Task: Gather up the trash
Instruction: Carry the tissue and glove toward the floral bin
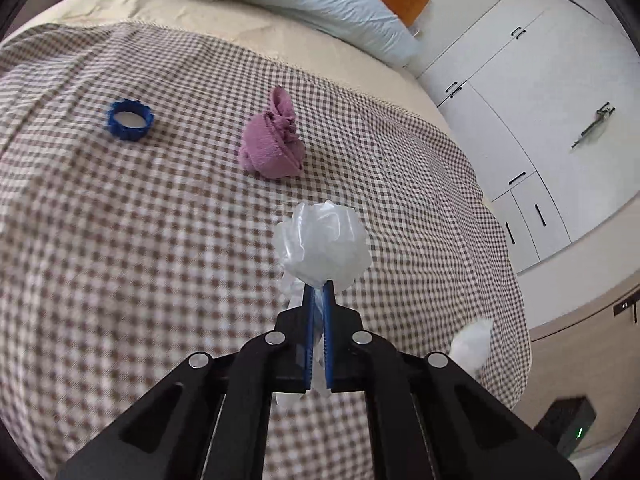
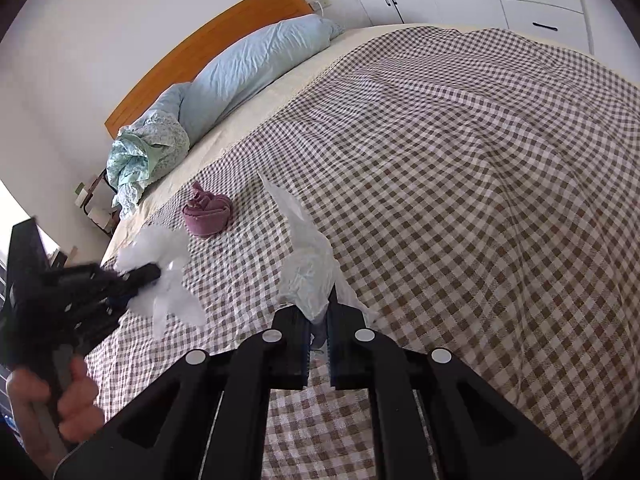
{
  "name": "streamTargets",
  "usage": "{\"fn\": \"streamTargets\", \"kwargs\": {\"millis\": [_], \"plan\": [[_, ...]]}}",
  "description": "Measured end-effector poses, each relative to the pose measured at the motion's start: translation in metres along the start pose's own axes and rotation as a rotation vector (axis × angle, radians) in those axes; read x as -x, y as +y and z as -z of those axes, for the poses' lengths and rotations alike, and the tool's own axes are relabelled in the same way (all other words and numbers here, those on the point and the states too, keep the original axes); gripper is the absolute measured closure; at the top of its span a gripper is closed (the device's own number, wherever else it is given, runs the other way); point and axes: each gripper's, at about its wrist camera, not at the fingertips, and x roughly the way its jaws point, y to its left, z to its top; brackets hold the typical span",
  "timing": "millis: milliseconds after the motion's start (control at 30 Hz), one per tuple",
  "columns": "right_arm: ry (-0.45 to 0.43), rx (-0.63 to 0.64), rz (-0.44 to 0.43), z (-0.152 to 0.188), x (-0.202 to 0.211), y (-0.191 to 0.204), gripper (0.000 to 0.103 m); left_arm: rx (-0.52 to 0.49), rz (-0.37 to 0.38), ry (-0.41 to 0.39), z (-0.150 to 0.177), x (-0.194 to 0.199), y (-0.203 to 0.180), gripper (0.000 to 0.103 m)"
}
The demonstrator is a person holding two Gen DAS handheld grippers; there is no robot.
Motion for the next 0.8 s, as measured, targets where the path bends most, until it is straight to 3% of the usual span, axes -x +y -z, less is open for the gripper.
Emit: {"fn": "streamTargets", "kwargs": {"millis": [100,167,200,300,400,500,633,800], "plan": [[0.027,0.012,-0.072,0.005,-0.004,0.014,0.096,-0.037,-0.101,-0.053,0.023,0.046,0.019,0.102],[0.041,0.019,-0.109,0.009,-0.007,0.021,0.096,0.001,-0.092,-0.092,0.023,0.079,0.032,0.102],[0.044,0.036,-0.104,0.012,-0.007,0.026,0.096,-0.005,-0.088,-0.122,0.026,0.095,0.036,0.102],[0.030,0.099,-0.074,0.019,-0.008,0.042,0.096,-0.063,-0.179,-0.208,0.048,0.133,0.050,0.102],[0.039,0.155,-0.047,0.031,-0.008,0.057,0.096,-0.065,-0.264,-0.166,0.060,0.137,0.071,0.102],[0.002,0.187,-0.062,0.038,0.021,0.069,0.096,-0.056,-0.200,-0.102,0.071,0.144,0.077,0.102],[-0.039,0.219,-0.052,0.040,0.083,0.058,0.096,-0.146,-0.190,-0.159,0.085,0.153,0.050,0.102],[-0.065,0.418,0.134,0.052,0.174,0.006,0.096,-0.280,-0.129,-0.164,0.116,0.156,-0.001,0.102]]}}
